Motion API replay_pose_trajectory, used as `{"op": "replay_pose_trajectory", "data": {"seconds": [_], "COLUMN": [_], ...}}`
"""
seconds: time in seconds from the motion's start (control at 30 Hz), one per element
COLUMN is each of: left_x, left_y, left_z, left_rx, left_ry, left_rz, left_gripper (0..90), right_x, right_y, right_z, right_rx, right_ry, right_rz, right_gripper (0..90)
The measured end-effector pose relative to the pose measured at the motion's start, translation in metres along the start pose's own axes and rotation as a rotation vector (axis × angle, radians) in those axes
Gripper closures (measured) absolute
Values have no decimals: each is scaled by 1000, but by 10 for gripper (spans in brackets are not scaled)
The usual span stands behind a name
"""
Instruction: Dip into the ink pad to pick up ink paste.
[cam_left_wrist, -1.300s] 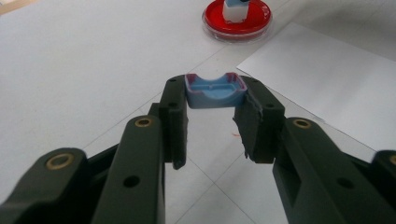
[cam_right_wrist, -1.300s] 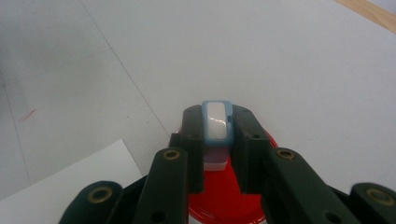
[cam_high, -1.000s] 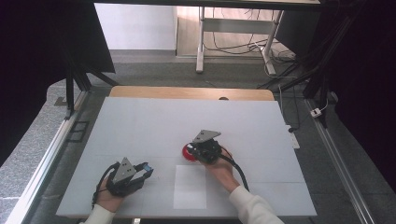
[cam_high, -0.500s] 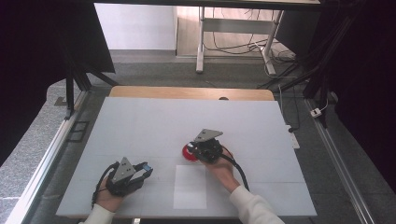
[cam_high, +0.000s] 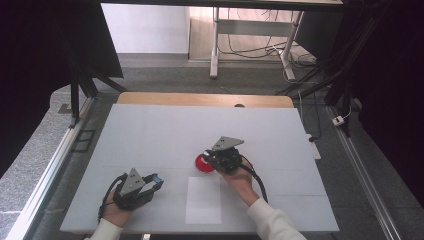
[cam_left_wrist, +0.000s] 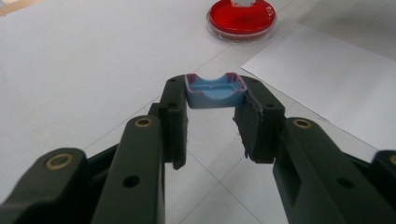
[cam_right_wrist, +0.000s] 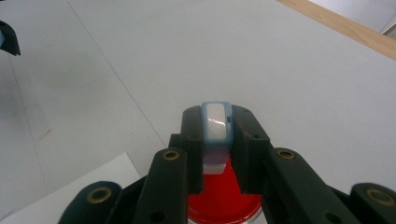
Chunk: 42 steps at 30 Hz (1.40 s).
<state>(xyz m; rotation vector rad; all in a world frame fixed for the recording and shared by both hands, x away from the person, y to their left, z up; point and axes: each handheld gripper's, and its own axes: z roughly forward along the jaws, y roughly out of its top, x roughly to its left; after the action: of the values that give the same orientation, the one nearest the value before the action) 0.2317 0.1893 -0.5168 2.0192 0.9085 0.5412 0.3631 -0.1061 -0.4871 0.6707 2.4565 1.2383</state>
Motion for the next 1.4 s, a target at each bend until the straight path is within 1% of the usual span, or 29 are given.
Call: {"op": "replay_pose_trajectory", "data": {"seconds": [0.13,0.23,0.57,0.83,1.0,1.07,1.13,1.17,1.2,1.33,1.4], "left_x": [0,0,0,1,0,0,0,0,0,1,1], "left_y": [0,0,0,0,0,0,0,0,0,1,1], "left_z": [0,0,1,1,1,1,1,1,1,2,2], "left_rx": [0,0,2,1,1,1,2,2,1,3,2], "left_ry": [0,2,2,5,5,5,6,6,6,5,4], "left_rz": [0,0,-1,-3,0,-2,-2,-2,-2,-4,-4], "left_gripper": [642,642,641,641,641,641,641,641,641,641,641], "right_x": [-1,-1,0,1,2,3,3,3,3,4,4], "right_y": [1,1,3,3,3,4,4,4,4,3,3], "right_z": [-4,-6,-23,-35,-40,-42,-44,-44,-46,-48,-49], "right_rx": [-8,-32,-62,-102,-123,-117,-125,-138,-132,-142,-138], "right_ry": [3,14,17,20,34,34,38,42,42,60,64], "right_rz": [10,27,40,46,56,51,57,64,61,69,68], "right_gripper": [754,754,754,754,754,754,754,754,754,754,754]}}
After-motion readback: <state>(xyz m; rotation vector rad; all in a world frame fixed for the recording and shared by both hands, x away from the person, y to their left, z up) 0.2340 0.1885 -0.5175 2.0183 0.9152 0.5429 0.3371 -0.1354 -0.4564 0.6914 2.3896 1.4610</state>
